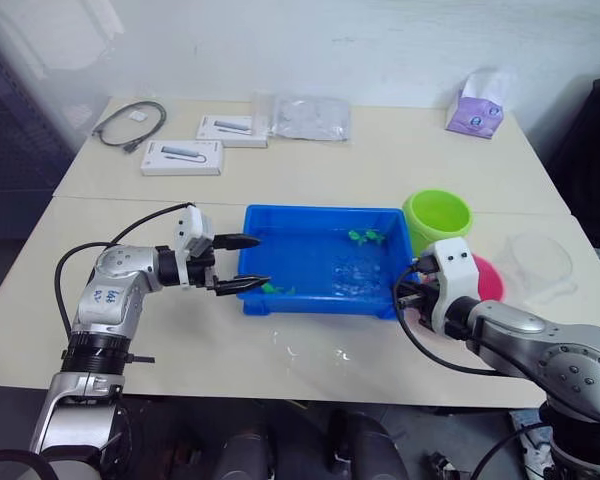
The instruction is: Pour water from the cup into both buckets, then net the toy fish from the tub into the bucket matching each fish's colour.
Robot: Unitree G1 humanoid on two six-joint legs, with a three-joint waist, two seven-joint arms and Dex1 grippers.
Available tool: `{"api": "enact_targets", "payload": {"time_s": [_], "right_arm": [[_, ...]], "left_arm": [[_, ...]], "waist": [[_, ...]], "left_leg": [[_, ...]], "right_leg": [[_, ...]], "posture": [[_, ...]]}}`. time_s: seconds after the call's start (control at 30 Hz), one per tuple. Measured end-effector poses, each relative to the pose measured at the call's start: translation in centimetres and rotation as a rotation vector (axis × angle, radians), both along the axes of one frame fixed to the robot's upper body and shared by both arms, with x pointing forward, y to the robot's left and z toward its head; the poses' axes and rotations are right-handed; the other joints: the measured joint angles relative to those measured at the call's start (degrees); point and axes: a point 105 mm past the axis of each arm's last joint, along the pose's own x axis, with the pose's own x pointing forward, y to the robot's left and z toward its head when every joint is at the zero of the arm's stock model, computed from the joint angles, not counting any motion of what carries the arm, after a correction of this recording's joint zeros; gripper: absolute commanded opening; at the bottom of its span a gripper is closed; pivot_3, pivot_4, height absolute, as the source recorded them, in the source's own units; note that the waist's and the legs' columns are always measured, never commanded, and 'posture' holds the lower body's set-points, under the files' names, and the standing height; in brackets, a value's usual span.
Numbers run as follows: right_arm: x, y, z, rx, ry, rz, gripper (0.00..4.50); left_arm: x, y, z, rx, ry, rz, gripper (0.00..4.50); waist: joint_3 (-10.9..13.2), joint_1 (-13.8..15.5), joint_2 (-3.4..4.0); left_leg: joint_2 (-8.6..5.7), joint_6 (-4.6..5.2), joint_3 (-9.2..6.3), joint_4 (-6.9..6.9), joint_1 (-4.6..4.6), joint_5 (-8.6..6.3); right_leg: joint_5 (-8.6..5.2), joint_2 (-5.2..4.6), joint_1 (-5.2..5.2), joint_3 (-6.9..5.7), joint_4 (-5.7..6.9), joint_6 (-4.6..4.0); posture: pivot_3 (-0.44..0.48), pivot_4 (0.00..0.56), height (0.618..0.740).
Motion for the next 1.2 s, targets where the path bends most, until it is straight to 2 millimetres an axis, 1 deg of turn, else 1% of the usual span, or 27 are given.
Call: {"api": "enact_targets", "payload": {"time_s": [0.13,0.33,0.47,0.67,0.77,0.87,1.03,1.2], "right_arm": [[0.4,-0.2,0.4,-0.043,0.003,-0.014,0.00],[1.9,-0.1,1.1,-0.057,-0.024,-0.061,0.00],[2.5,-0.1,1.3,-0.114,-0.052,-0.085,0.00],[3.1,0.0,1.3,-0.194,-0.103,-0.069,0.00],[3.3,0.1,1.6,-0.199,-0.136,-0.051,0.00],[3.4,0.2,1.7,-0.200,-0.157,-0.033,0.00],[3.2,0.6,1.3,-0.191,-0.163,0.014,0.00],[2.8,1.2,1.3,-0.146,-0.170,0.057,0.00]], "left_arm": [[0.0,0.0,0.0,-0.001,0.002,0.002,4.45],[0.1,0.0,0.0,-0.003,0.004,0.011,4.45],[0.0,-0.2,0.4,-0.003,-0.010,0.009,4.45],[0.0,-0.3,0.5,-0.013,-0.009,0.017,4.45],[0.0,-0.3,0.4,-0.017,-0.006,0.020,4.45],[0.0,-0.3,0.4,-0.018,-0.005,0.023,4.45],[0.0,-0.2,0.4,-0.018,-0.004,0.024,4.45],[0.0,-0.2,0.3,-0.017,-0.003,0.023,4.45]], "waist": [[0.00,-0.33,0.00],[0.00,-0.71,0.00],[0.00,-0.80,0.01],[0.00,-0.87,0.01],[0.00,-0.86,0.01],[0.00,-0.90,0.01],[0.00,-0.94,0.01],[0.00,-0.92,0.01]], "left_leg": [[0.01,-0.01,-0.01,-0.03,0.00,0.00],[-0.02,-0.01,-0.06,-0.02,-0.08,0.00],[-0.04,0.00,-0.12,0.04,-0.46,0.01],[-0.09,0.02,-0.10,0.03,-0.55,0.03],[-0.10,0.02,-0.11,0.03,-0.56,0.03],[-0.09,0.02,-0.11,0.03,-0.56,0.03],[-0.09,0.01,-0.11,0.03,-0.55,0.03],[-0.08,0.00,-0.12,0.03,-0.55,0.04]], "right_leg": [[0.00,0.01,-0.01,-0.01,-0.02,0.00],[0.00,0.01,-0.03,-0.05,-0.05,0.00],[0.01,0.04,-0.35,-0.18,-0.04,0.02],[0.01,0.11,-0.43,-0.29,-0.03,0.02],[0.01,0.11,-0.43,-0.30,-0.03,0.02],[0.01,0.12,-0.43,-0.32,-0.03,0.02],[0.01,0.13,-0.43,-0.33,-0.02,0.02],[0.01,0.14,-0.43,-0.34,-0.03,0.02]], "posture": [[0.000,0.150,0.740],[0.000,0.150,0.740],[0.000,0.150,0.740],[0.000,0.150,0.740],[0.000,0.150,0.740],[0.000,0.150,0.740],[0.000,0.150,0.740],[0.000,0.150,0.740]]}}
